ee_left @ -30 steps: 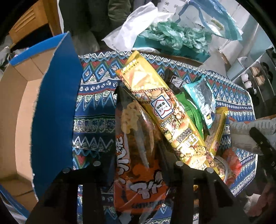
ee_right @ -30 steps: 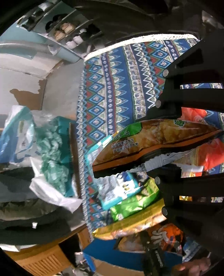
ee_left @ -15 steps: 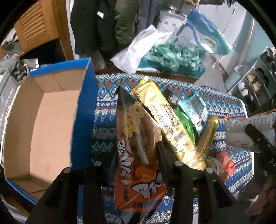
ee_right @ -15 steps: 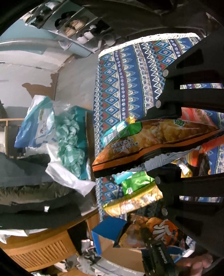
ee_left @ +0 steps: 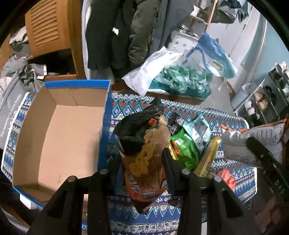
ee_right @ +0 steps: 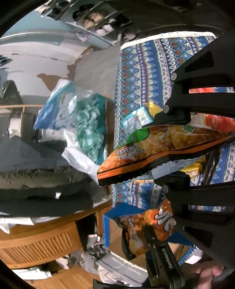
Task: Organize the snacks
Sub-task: 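Carry both held bags over the cardboard box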
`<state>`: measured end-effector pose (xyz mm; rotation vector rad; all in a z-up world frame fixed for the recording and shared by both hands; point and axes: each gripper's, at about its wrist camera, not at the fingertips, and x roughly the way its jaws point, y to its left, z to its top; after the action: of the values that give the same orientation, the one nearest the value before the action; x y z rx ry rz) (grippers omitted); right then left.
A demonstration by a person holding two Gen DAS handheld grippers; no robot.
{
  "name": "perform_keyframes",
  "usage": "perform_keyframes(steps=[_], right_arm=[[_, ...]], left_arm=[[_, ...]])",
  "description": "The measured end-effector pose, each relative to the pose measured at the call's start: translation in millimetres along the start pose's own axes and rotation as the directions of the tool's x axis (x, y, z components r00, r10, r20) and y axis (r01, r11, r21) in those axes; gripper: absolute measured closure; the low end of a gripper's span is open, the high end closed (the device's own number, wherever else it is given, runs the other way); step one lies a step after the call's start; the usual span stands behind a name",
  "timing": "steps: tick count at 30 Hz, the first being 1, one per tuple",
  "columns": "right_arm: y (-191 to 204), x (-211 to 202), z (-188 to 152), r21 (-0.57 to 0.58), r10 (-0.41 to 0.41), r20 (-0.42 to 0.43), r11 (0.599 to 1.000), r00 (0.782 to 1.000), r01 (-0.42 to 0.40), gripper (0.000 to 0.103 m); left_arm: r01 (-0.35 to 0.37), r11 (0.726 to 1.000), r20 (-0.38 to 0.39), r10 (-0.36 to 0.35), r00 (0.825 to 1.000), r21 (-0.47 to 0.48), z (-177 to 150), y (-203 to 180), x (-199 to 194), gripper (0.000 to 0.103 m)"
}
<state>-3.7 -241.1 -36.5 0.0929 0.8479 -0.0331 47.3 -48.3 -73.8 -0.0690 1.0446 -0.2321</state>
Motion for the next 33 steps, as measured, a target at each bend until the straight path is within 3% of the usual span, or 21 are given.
perform_keyframes(steps=[11, 17, 33], right_arm=[[40.5, -8.5, 16.6, -0.043, 0.06, 0.04, 0.997, 0.997, -0.058, 0.067], [66.4, -8.4, 25.0, -0.077, 0.088, 0.055, 0.993, 0.995, -0.084, 0.067], [156.8, 5.7, 40.1, -0.175, 0.187, 0.043, 0.968, 0.981, -0.177, 0.067]], left_arm=[[0.034, 0.999, 0.096, -0.032, 0.995, -0.023, 11.6, 16.7, -45.3, 0.064], [0.052, 0.997, 0.11, -0.046, 0.993, -0.056, 14.8, 37.7, -62.1, 0.064], [-0.01, 0.981, 0.191, 0.048, 0.98, -0.194, 17.1, 124.7, -93.8, 0.064]])
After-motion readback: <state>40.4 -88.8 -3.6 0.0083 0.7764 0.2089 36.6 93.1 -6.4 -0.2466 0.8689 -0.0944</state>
